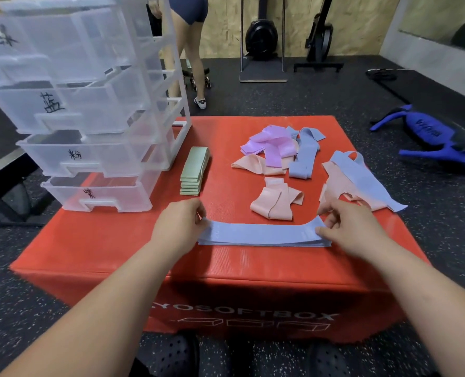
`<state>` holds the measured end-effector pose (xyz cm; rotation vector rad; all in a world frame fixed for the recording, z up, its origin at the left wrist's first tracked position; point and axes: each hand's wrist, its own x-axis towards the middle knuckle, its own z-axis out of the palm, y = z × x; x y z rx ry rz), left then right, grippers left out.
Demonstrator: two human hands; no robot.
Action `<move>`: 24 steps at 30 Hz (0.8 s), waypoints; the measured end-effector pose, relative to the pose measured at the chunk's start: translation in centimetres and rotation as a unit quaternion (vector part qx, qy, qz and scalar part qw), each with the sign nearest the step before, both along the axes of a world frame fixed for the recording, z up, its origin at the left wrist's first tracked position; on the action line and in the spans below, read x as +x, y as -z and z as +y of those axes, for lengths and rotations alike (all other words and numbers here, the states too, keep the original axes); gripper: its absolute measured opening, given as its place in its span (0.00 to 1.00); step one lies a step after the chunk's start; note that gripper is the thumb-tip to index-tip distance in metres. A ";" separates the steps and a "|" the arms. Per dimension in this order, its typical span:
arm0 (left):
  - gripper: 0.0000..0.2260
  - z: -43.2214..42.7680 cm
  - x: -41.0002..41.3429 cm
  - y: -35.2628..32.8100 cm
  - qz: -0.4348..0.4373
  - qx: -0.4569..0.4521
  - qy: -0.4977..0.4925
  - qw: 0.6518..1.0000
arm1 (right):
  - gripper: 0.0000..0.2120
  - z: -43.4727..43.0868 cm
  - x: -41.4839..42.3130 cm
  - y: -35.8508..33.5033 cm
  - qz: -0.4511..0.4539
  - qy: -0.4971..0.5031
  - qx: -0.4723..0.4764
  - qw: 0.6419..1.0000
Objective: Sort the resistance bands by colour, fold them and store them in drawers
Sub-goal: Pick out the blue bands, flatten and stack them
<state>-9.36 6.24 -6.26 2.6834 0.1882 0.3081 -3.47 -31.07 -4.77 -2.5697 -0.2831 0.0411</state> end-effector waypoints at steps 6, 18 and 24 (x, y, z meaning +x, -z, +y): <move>0.14 0.1 0.3 0.9 0.027 0.089 0.004 0.996 | 0.20 -0.4 0.2 0.4 -0.037 -0.027 -0.079 0.996; 0.32 1.6 0.4 -0.4 0.092 0.072 0.202 0.972 | 0.29 -2.1 1.0 0.2 0.017 -0.156 -0.105 0.982; 0.31 1.6 0.4 -0.7 0.096 0.070 0.204 0.972 | 0.26 -2.2 1.3 0.2 0.039 -0.144 -0.093 0.984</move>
